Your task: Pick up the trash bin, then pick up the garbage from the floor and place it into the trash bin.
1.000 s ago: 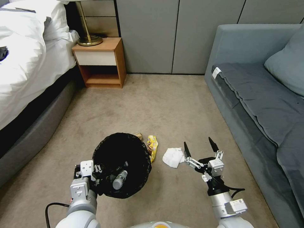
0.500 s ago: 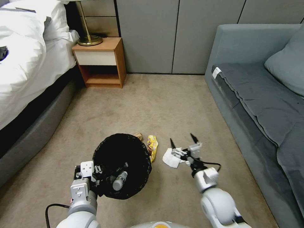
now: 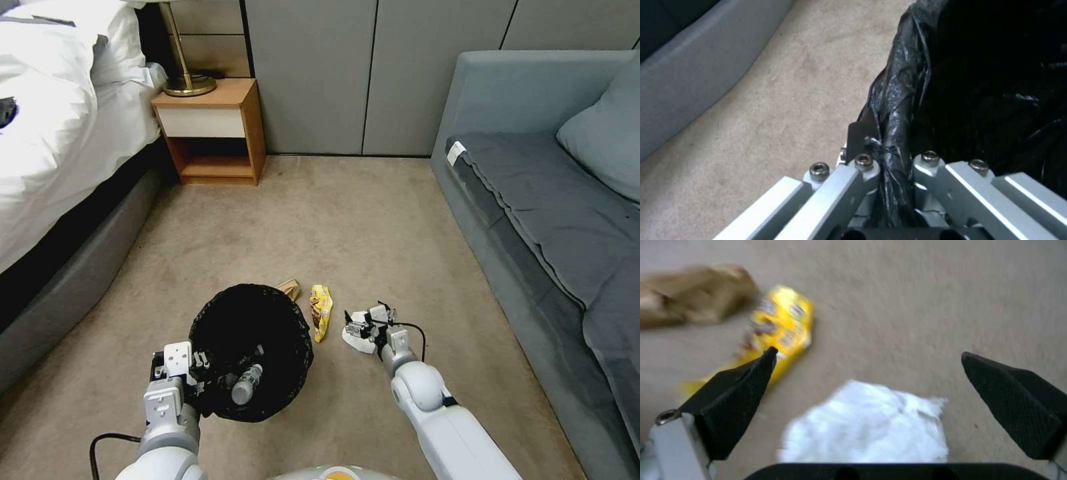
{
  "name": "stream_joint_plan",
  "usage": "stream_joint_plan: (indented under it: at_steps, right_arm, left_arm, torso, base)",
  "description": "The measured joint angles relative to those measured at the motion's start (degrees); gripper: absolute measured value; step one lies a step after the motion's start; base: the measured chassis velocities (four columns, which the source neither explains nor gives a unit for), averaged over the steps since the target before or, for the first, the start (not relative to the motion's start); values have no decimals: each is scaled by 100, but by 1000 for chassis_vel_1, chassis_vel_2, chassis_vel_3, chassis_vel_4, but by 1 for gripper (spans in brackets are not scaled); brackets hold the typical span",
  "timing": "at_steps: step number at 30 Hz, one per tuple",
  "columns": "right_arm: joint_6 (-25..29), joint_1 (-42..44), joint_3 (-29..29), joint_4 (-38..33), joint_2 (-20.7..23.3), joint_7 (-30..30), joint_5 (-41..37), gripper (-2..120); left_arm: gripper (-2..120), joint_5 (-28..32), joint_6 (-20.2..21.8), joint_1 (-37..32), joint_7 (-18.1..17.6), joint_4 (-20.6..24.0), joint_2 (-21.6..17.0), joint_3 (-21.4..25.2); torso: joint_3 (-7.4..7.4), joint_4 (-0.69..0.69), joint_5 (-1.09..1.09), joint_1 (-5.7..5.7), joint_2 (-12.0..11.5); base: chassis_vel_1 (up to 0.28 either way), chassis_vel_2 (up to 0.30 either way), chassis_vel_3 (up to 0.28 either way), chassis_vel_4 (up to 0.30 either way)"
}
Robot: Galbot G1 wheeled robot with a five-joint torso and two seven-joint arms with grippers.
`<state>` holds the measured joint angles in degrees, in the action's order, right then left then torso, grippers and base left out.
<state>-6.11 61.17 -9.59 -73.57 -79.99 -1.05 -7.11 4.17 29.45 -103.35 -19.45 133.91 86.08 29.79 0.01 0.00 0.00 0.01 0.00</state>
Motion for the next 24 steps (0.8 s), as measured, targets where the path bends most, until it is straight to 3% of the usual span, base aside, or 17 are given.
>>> stream_joint_plan:
  at_steps: [3,7,18,24]
  right_arm:
    - [292,-447,-299,1240,-263,127,299,100]
    - [470,-667,-487,1804,-381,158,401,100]
    - [522,-867,-800,2547,-487,565,457,99]
    - [644,-811,-848,2643,-532,661,522,79]
  left_arm:
    - [1,-16,-12,5,-1,-24,20,-23]
    - [1,-12,-16,9,-1,-27,2,-2]
    - [1,-10,-44,-24,-2,-43,7,-39]
    - [1,-28,-67,-55,-2,-38,23,-81]
  torso:
    - [0,-1,2,0,0]
    - [0,0,0,0,0]
    - [-1,-1,-1,0,0]
    - [-2,0,-1,-1,0]
  base:
    - [0,0,0,0]
    - [0,0,0,0]
    - [0,0,0,0]
    - [0,0,0,0]
